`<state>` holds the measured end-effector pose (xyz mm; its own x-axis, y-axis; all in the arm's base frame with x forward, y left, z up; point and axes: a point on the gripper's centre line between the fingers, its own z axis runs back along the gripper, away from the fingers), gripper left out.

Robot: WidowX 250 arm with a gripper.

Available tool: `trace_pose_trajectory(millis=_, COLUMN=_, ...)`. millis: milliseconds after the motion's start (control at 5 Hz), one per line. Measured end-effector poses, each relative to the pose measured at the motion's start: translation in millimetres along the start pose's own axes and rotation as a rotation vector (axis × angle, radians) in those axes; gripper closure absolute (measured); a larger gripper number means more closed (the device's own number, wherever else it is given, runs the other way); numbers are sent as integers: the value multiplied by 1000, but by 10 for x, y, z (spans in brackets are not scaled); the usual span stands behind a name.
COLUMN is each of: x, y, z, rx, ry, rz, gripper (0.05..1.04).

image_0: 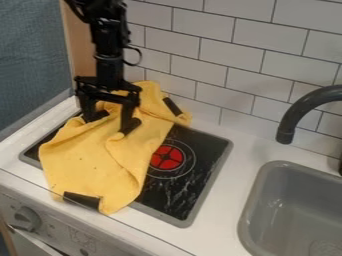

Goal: Covers the red flame from left to right

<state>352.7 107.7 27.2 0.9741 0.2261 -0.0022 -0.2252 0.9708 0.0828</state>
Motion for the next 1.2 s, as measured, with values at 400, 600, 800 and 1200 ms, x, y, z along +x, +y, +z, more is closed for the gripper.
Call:
trace_pose_trajectory(millis=400, x=30, y=-113, z=-123, rx=-1, ry=14, rz=-47, gripper=84)
trace_pose_trajectory(millis=600, x=37, y=-116, z=-144, rx=2, ry=19, rz=-46, gripper=130)
trace_pose_trajectory(millis=800, x=57, y=-101, z=-144, rx=12, ry=6, rz=-37, gripper=432)
trace_pose_trajectory(millis=1200, x=62, y=-98, z=-141, rx=13, ry=5, rz=-34, gripper=927)
